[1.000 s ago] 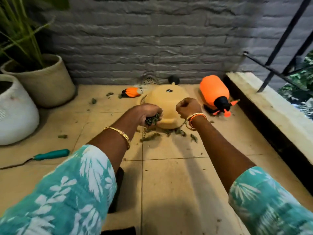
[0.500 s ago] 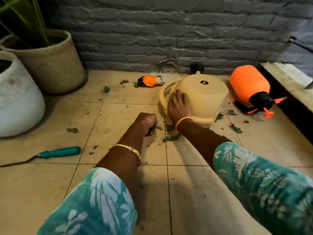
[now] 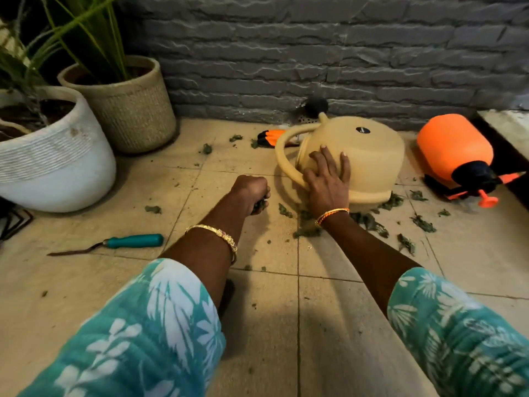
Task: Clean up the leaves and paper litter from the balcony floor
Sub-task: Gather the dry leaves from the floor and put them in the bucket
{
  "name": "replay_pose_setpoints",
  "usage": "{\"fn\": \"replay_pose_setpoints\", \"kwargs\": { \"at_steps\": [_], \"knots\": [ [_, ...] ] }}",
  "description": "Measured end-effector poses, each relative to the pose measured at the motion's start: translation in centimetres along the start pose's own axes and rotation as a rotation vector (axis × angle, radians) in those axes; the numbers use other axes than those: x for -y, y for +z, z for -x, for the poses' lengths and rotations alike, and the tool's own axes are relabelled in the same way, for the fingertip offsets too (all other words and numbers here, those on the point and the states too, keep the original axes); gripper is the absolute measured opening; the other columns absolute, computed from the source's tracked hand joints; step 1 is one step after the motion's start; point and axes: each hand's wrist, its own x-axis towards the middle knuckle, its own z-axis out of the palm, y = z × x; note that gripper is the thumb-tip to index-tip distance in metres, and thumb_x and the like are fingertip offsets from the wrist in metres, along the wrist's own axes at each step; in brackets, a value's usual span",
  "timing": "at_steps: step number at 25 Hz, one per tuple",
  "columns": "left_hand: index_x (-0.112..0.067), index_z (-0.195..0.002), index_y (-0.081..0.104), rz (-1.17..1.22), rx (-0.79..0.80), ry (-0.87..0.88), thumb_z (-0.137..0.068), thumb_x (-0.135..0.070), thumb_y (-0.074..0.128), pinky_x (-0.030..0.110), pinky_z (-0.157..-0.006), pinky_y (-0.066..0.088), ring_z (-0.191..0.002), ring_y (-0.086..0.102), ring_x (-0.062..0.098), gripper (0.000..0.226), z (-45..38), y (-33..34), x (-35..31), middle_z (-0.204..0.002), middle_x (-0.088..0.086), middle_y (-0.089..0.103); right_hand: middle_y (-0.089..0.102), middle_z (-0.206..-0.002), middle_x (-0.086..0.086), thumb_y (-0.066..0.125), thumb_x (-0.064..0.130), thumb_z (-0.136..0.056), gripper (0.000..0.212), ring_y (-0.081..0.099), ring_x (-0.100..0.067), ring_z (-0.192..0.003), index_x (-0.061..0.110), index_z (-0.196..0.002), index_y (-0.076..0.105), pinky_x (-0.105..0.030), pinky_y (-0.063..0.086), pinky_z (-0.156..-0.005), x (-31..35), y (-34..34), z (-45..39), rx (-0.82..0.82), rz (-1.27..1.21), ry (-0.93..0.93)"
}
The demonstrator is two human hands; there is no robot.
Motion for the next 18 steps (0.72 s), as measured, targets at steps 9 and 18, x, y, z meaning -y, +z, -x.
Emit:
{"fn": "replay_pose_setpoints", "kwargs": {
  "at_steps": [9,18],
  "knots": [
    [-0.005,-0.115,0.062,0.143,-0.516,0.144,-0.092,-0.03,0.055,0.03,-0.078,0.051,-0.092,0.062,0.026,0.034,0.5,-3.3,-0.4,-0.105,0.008,0.067,0.052,-0.137,-0.009,0.075,0.028,-0.068,0.048,0.042,-0.025,-0.132,0.026,-0.115,0.066,-0.048,0.007,-0.112,11.5,0.8,-0.4,-0.042,-0.107,-0.376],
    [-0.006,-0.113,0.064,0.195,-0.595,0.122,-0.09,-0.03,0.056,0.034,-0.086,0.052,-0.1,0.064,0.03,0.034,-2.9,-5.7,1.6,-0.11,0.01,0.068,0.038,-0.144,-0.02,0.07,0.026,-0.062,0.064,0.03,-0.03,-0.138,0.011,-0.122,0.054,-0.052,0.008,-0.113,13.3,0.9,0.6,-0.007,-0.31,-0.369]
  ]
}}
